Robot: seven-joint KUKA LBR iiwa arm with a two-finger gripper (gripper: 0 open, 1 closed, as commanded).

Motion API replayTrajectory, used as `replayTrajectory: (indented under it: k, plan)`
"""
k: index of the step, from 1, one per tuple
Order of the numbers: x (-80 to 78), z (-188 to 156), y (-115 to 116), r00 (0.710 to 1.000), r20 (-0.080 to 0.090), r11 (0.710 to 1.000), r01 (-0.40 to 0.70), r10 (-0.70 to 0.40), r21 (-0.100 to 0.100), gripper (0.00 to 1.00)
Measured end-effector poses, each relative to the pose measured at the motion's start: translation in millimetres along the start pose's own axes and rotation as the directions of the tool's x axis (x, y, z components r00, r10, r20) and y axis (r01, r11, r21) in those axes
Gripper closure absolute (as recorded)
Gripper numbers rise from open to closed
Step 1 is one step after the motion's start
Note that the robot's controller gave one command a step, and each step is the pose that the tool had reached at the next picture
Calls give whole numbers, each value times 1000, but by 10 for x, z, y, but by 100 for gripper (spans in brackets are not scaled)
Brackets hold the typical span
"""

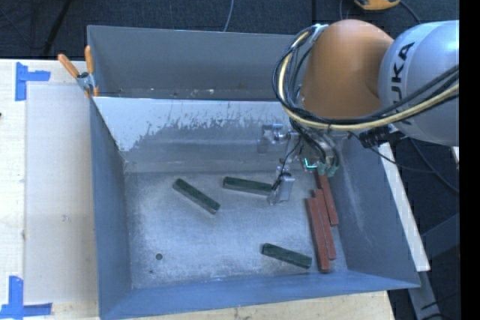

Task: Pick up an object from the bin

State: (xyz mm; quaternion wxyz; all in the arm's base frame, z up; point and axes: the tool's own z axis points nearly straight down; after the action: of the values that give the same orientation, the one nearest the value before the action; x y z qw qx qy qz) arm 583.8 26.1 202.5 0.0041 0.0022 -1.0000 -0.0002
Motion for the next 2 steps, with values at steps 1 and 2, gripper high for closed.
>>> replayTrajectory:
  k: [1,2]
  plan:
    - [-16,-43,-2,1000,8,1000,-1,1,0,0]
    - [-173,830,-132,994,11,995,-105,105,-1,0]
